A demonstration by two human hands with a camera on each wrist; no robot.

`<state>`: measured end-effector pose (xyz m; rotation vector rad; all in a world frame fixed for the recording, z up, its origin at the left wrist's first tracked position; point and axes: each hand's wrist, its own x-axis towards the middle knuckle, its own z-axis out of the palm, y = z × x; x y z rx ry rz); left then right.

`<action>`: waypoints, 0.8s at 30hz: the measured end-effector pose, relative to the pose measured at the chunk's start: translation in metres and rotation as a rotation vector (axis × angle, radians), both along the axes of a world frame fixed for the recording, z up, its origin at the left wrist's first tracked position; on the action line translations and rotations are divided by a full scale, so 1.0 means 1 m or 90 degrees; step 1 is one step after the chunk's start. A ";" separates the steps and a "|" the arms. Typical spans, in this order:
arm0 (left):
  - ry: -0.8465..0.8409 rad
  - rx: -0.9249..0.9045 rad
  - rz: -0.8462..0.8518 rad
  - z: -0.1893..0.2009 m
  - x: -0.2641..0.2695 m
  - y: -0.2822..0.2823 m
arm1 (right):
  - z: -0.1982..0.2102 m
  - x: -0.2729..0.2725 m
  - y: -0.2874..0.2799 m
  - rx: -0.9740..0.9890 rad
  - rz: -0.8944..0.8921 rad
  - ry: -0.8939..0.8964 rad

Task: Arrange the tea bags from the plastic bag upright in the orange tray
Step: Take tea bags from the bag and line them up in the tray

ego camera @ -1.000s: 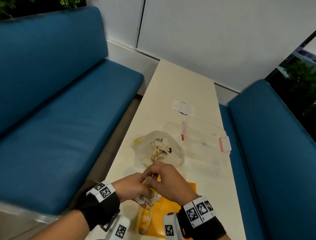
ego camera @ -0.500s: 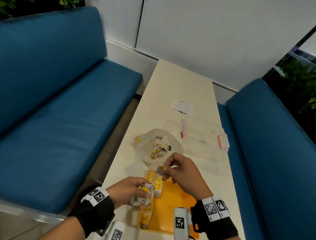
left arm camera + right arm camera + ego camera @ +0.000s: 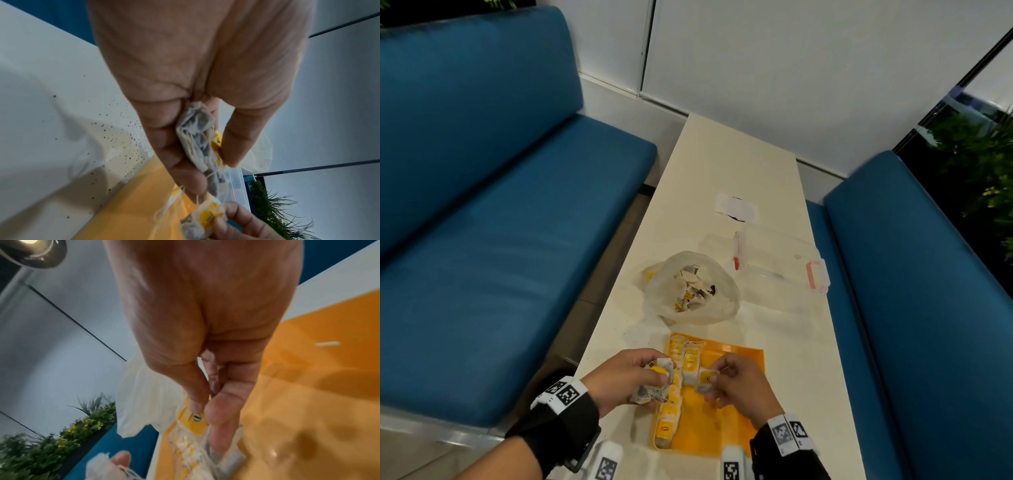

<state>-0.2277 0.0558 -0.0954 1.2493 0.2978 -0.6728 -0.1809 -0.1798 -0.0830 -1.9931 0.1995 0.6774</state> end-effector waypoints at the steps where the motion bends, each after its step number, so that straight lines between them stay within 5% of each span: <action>1: -0.003 -0.001 0.002 0.000 0.000 -0.001 | -0.006 -0.001 0.000 -0.013 0.002 0.008; 24: -0.009 0.035 0.017 -0.005 0.000 -0.009 | -0.042 0.009 0.033 -0.124 -0.086 0.037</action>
